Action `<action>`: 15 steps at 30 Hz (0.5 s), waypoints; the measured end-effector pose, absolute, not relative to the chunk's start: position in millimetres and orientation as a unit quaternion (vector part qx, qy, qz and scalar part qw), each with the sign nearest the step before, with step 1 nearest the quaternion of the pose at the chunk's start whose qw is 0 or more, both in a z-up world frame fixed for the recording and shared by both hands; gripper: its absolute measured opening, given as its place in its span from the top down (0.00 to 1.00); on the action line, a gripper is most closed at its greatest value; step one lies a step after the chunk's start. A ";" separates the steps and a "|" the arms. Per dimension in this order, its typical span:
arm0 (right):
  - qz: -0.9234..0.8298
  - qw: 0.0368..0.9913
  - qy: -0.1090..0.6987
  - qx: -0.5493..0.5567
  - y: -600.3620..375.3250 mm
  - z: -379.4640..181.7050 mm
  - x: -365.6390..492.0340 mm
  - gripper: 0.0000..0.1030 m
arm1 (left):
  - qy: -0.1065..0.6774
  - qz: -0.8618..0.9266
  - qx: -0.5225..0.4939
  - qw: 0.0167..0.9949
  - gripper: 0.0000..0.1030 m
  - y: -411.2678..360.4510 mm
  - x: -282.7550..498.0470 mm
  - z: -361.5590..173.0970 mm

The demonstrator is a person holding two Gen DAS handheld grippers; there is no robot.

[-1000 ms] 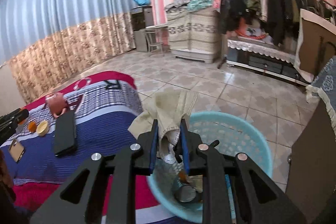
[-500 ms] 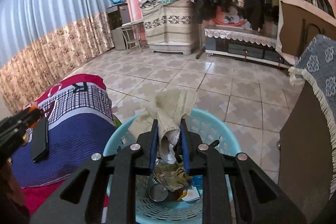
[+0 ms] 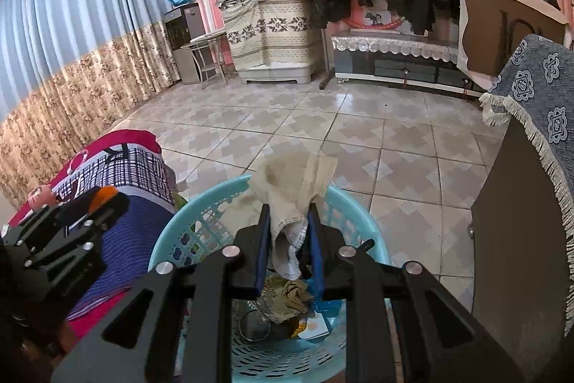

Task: Collect trash
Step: 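Open the left tool then the right tool over the basket to drop both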

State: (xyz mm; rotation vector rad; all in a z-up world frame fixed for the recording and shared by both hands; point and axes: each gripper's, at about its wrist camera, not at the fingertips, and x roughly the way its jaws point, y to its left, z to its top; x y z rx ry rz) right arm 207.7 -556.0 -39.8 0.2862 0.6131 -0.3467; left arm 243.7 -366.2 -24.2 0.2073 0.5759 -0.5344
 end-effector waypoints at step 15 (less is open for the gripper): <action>-0.173 0.927 0.297 0.147 -561.7 -44.8 204.9 0.80 | 0.262 -0.224 0.098 0.934 0.15 -352.5 250.4 -15.1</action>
